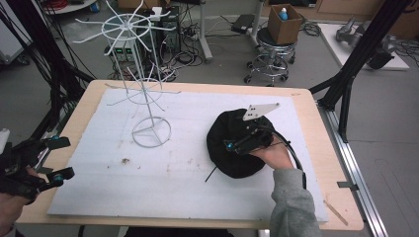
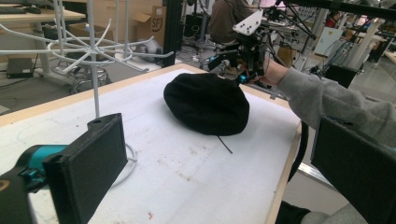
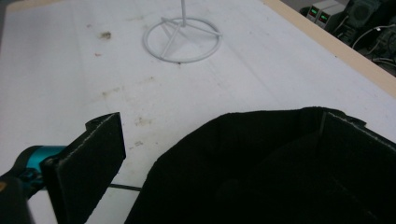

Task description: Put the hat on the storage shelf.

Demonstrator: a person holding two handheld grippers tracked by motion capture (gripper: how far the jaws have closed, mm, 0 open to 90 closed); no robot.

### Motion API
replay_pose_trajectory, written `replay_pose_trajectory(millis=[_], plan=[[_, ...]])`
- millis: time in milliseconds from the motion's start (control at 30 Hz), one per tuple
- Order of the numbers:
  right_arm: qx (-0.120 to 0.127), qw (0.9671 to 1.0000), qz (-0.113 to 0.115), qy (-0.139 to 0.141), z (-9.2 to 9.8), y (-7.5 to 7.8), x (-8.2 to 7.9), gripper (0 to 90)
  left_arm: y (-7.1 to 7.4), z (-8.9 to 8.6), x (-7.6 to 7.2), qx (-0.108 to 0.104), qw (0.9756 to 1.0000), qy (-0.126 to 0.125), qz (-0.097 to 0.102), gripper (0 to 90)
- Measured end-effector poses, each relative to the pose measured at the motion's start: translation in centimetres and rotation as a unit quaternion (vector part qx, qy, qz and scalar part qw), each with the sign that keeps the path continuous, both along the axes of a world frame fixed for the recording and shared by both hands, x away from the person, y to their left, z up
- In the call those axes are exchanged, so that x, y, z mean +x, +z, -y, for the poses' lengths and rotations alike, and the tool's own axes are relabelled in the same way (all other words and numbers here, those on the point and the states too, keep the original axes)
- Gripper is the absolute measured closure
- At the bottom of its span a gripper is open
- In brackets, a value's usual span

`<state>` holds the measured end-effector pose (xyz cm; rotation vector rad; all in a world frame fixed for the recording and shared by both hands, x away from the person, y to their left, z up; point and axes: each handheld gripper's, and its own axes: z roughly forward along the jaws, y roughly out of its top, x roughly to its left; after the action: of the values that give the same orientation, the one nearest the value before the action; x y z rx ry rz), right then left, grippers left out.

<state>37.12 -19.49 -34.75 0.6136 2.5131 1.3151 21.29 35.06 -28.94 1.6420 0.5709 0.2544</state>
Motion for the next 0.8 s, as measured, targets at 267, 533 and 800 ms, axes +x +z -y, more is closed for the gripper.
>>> replay_pose_trajectory(millis=[267,533,800], plan=[[0.02,0.9991,0.032,-0.02,0.6,-1.2,-0.3,3.9,0.0,-0.1,0.0,-0.003,1.0,0.001,0.0,3.7],[0.009,0.9994,0.023,-0.025,1.1,-2.6,-0.4,3.9,-0.3,0.0,0.2,0.001,1.0,0.002,-0.006,3.7],[-0.047,0.9974,0.046,-0.029,-0.4,-3.4,-0.4,4.4,-0.3,-0.2,0.2,-0.001,1.0,0.003,-0.006,3.7]])
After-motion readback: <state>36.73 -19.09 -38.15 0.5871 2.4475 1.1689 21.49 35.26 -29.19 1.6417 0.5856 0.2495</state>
